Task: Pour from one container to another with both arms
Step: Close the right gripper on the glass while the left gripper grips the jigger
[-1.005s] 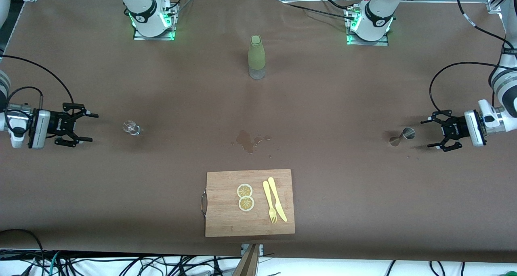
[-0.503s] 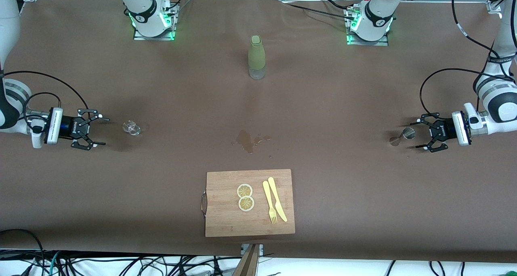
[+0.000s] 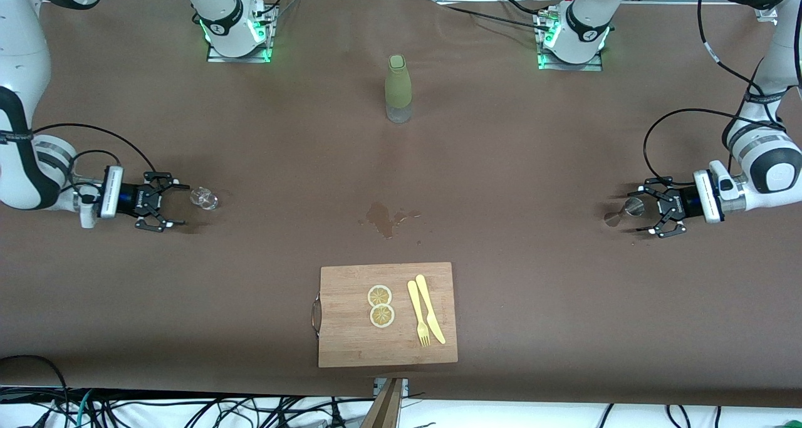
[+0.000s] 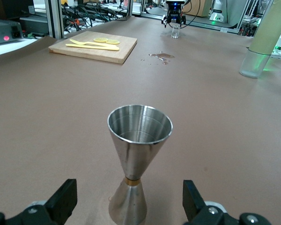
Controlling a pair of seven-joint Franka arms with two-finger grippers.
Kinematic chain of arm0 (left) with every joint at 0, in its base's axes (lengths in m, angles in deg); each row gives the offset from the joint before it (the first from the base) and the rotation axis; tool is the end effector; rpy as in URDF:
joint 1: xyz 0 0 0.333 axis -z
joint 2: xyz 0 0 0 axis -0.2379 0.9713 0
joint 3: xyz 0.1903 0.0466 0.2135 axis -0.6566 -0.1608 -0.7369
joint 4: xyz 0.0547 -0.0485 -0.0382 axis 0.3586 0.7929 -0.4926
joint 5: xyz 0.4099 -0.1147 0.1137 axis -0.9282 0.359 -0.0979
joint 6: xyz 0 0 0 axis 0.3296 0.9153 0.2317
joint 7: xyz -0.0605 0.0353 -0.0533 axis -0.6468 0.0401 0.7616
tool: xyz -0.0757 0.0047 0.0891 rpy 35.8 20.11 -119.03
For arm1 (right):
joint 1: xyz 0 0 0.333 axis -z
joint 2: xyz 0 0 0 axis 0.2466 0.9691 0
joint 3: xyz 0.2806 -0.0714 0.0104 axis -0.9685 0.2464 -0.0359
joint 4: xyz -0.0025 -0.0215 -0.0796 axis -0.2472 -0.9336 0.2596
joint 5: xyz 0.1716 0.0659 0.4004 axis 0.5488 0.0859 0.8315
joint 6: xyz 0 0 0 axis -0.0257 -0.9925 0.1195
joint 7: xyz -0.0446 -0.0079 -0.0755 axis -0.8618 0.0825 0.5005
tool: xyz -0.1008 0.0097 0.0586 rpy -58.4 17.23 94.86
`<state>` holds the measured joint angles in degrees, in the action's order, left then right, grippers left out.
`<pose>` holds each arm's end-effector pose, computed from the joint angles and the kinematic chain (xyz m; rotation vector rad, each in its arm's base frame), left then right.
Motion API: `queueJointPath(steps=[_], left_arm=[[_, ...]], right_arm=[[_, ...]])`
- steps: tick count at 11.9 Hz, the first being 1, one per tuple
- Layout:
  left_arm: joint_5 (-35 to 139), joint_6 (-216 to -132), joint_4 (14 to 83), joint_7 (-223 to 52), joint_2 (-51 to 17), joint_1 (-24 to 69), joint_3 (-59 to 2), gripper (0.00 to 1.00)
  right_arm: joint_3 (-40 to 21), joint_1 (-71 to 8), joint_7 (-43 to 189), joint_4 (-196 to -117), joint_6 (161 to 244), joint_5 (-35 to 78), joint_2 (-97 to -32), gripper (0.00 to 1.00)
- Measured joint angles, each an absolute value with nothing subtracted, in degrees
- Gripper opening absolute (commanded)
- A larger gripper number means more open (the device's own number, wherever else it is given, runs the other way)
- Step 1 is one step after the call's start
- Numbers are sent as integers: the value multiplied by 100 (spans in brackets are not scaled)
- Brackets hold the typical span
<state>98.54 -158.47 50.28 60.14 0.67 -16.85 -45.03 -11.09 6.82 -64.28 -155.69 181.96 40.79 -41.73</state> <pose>0.5586 0.2152 0.0620 1.7311 -1.3458 0.9304 0.5721 -0.1689 0.0509 -1.5700 -1.4398 -0.8617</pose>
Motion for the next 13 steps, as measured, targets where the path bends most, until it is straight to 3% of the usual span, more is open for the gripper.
queueJointPath(steps=[13], left_arm=[[10309,-15505,5022,7242,402,-1320,-4482,94]], right_arm=[[-1410,665,-6825,-15542,18210,4085,-3784,98]])
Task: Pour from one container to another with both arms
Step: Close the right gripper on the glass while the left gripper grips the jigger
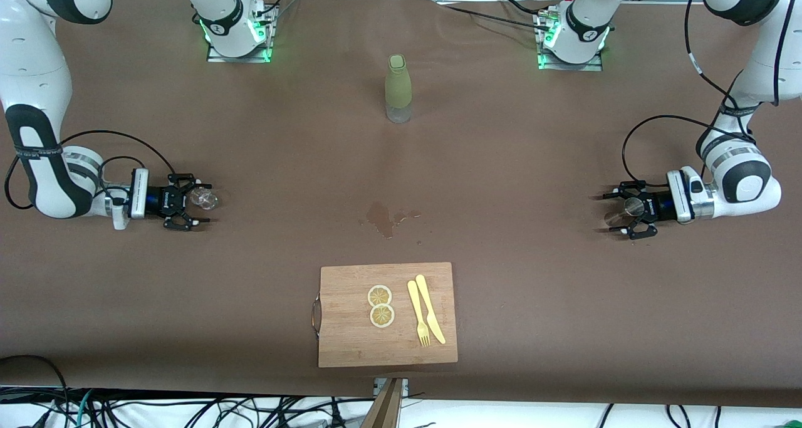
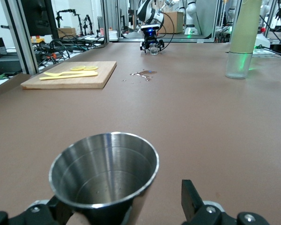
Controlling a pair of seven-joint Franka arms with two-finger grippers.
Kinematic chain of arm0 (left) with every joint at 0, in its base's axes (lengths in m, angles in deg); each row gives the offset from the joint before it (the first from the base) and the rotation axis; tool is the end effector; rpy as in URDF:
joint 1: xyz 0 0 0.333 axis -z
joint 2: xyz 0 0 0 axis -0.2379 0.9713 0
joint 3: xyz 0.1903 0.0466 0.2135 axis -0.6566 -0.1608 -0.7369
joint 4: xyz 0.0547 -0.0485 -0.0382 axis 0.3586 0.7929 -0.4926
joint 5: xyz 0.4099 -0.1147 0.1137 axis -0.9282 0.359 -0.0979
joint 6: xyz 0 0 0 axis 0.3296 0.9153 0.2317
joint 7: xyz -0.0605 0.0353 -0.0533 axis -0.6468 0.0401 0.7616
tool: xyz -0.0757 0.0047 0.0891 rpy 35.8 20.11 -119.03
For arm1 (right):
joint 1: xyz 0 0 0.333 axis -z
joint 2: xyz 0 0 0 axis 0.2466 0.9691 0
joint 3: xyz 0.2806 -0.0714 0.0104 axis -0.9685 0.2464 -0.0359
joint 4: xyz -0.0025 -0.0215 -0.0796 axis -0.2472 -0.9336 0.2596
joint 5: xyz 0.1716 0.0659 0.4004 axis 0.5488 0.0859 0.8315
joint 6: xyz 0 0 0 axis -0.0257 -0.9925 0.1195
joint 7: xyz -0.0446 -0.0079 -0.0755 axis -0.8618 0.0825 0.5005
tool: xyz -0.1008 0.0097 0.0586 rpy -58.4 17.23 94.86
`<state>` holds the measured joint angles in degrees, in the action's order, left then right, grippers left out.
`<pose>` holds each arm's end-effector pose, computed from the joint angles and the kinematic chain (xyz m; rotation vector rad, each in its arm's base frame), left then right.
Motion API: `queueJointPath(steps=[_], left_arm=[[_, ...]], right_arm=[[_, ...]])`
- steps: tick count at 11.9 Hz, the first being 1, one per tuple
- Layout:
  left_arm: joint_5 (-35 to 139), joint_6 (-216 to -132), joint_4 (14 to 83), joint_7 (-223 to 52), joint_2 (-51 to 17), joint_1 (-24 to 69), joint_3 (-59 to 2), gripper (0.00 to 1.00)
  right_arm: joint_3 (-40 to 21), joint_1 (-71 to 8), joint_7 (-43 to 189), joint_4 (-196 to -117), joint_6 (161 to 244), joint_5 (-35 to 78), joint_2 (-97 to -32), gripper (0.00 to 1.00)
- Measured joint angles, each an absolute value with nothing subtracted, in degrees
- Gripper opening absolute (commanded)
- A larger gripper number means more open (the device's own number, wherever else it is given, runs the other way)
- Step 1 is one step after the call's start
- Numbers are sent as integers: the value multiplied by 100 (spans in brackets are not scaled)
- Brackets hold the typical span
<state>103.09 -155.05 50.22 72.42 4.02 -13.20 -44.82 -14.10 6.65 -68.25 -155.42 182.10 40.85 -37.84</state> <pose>0.5612 0.1610 0.0357 1.5115 -1.4552 1.0680 0.5651 -0.1300 0.0151 -1.4654 -1.4553 -0.8776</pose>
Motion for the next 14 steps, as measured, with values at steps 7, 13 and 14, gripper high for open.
queueJointPath(steps=[7,13,14], left_arm=[[10427,-15431,5010,7610,607,-1316,-4486,3],[10430,-15256,4995,7611,610,-1317,-4518,0],[10430,-15249,4995,7611,613,-1317,-4519,0]], right_arm=[[-1425,696,-6825,-15542,18209,4094,-3767,98],[-1423,759,-6825,-15542,18207,4094,-3759,87],[-1423,760,-6825,-15542,18206,4094,-3758,87]])
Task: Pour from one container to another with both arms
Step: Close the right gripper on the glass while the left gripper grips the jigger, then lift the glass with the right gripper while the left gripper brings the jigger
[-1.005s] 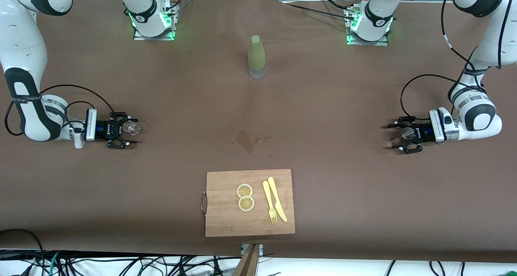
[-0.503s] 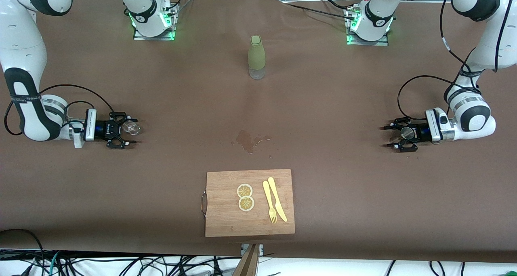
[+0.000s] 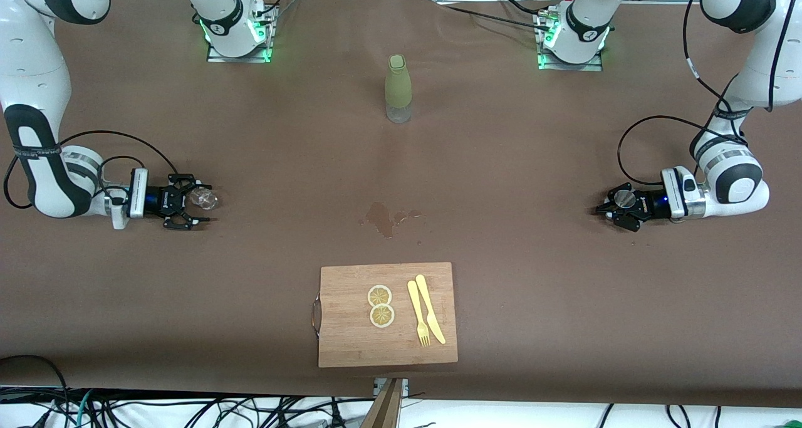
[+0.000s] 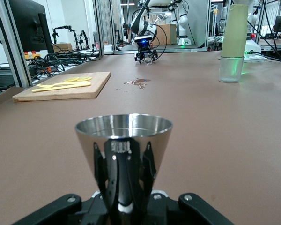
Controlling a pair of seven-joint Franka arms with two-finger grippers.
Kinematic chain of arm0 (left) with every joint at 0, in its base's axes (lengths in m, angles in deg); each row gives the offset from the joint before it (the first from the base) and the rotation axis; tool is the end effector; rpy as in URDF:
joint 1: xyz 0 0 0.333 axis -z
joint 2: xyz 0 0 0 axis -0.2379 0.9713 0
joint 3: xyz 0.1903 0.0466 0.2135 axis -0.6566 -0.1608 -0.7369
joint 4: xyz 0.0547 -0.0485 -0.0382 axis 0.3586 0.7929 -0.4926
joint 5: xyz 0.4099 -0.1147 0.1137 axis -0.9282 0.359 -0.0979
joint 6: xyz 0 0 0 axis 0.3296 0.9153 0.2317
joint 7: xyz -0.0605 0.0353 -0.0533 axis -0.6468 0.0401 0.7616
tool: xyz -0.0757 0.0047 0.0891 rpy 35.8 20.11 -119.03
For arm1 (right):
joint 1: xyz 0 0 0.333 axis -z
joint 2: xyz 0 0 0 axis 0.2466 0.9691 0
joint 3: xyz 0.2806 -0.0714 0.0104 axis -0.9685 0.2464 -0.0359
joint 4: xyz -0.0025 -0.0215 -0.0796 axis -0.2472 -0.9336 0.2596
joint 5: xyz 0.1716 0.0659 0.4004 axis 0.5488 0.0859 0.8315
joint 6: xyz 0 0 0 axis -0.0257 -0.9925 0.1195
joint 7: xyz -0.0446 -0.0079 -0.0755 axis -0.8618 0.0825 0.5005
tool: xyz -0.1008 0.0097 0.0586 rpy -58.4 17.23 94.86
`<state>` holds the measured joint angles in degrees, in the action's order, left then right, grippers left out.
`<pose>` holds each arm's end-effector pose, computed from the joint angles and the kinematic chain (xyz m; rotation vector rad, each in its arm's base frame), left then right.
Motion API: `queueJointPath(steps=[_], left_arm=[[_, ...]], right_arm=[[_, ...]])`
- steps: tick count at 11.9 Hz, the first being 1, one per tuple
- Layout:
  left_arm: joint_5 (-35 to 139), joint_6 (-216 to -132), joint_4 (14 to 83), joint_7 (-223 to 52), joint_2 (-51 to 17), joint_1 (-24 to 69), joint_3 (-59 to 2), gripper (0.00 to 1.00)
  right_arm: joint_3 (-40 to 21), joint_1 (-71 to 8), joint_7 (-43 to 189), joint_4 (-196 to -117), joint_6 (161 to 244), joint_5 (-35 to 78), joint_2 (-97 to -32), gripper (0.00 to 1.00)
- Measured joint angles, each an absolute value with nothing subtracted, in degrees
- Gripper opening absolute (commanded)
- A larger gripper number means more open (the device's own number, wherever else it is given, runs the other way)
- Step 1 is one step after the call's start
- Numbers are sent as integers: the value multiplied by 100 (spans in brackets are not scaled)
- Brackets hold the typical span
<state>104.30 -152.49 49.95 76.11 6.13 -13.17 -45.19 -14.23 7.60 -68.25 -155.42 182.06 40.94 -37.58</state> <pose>0.5515 0.1547 0.0197 1.4449 -1.4454 1.1147 0.5620 -0.1374 0.0127 -1.4764 -1.4398 -0.8873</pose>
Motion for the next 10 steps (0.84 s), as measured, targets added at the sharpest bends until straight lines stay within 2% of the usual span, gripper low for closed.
queueJointPath(steps=[2,5,7,10], left_arm=[[10430,-15193,4992,7611,613,-1317,-4520,0],[10435,-15031,4991,7515,613,-1317,-4524,0],[10438,-14918,4990,7262,613,-1317,-4529,0],[10445,-14708,4977,6552,613,-1316,-4528,0]], right_arm=[[-1423,760,-6825,-15542,18206,4094,-3758,83],[-1423,760,-6827,-15542,18206,4094,-3757,64],[-1423,760,-6827,-15542,18206,4094,-3757,56],[-1423,760,-6827,-15542,18205,4093,-3756,55]])
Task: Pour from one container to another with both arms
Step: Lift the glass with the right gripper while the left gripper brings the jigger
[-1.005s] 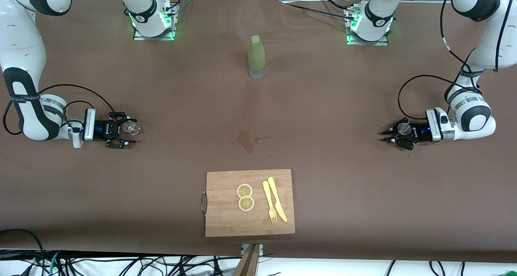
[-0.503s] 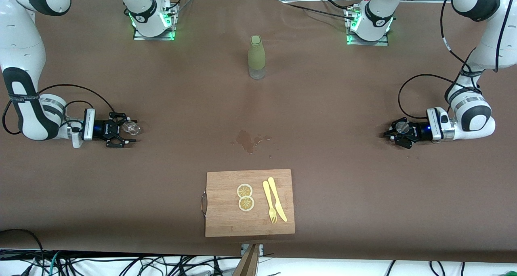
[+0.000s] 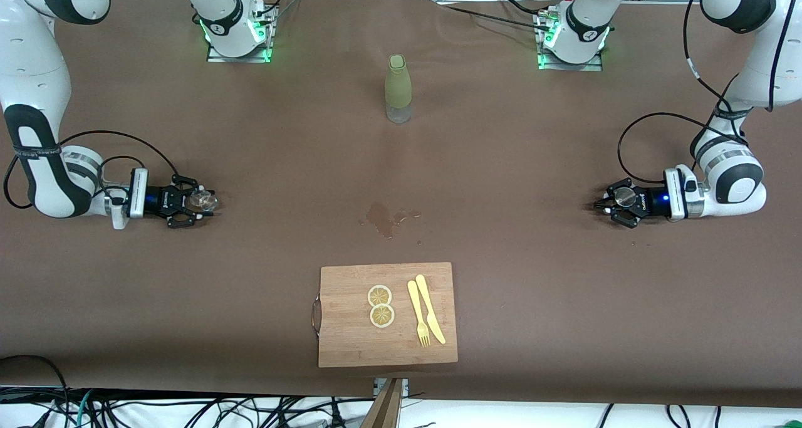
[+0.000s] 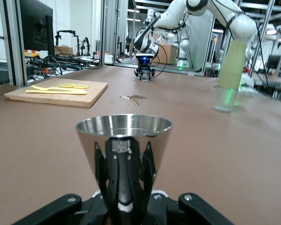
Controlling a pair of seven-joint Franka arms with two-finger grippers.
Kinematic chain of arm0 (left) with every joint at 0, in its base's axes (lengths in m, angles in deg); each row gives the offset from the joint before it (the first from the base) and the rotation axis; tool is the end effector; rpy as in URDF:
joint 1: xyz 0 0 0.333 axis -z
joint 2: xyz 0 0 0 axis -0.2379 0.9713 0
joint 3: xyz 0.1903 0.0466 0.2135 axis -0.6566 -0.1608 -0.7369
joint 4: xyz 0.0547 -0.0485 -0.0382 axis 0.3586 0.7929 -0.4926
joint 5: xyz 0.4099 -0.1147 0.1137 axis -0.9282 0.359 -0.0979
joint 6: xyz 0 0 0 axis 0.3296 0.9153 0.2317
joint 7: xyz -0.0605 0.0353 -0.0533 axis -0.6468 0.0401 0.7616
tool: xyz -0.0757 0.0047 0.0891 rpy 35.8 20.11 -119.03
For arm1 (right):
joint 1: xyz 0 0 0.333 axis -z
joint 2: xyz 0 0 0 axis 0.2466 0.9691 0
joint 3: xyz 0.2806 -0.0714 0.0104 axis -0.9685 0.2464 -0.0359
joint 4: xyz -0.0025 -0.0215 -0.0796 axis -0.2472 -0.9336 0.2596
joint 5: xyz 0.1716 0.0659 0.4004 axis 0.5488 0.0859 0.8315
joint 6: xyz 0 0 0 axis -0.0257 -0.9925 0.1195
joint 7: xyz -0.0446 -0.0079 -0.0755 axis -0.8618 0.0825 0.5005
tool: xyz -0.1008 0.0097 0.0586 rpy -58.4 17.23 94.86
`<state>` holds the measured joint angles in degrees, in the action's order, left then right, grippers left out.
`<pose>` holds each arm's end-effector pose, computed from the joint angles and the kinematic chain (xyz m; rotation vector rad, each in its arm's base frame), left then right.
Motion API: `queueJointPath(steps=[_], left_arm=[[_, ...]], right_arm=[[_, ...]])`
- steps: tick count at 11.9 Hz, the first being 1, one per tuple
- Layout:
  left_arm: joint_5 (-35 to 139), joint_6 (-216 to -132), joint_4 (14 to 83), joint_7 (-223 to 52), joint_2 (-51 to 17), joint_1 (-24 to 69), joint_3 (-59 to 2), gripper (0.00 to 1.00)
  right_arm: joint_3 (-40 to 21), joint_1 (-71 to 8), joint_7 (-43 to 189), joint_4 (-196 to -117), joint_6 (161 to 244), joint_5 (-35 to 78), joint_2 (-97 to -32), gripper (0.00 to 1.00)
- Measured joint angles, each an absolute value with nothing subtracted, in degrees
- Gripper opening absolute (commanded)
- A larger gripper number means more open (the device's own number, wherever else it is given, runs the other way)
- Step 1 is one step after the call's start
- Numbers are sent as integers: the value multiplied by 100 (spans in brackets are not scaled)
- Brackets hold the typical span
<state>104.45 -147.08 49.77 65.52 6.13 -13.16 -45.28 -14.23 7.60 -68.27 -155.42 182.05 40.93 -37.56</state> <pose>0.5479 0.1453 0.0279 1.4530 -1.2475 1.0097 0.5619 -0.1373 0.0125 -1.4760 -1.4399 -0.8872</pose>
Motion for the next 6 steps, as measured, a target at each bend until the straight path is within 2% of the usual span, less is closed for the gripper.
queueJointPath(steps=[1,4,5,6], left_arm=[[10447,-14656,4963,6372,613,-1313,-4524,0],[10571,-14590,4905,6178,605,-1214,-4483,0],[10657,-14585,4893,6167,600,-1133,-4476,0],[10750,-14585,4886,6159,598,-1036,-4470,0]], right_arm=[[-1423,760,-6827,-15542,18205,4093,-3756,55],[-1423,760,-6828,-15542,18206,4093,-3756,46],[-1423,760,-6829,-15541,18206,4093,-3756,39],[-1423,760,-6829,-15537,18206,4082,-3756,38]])
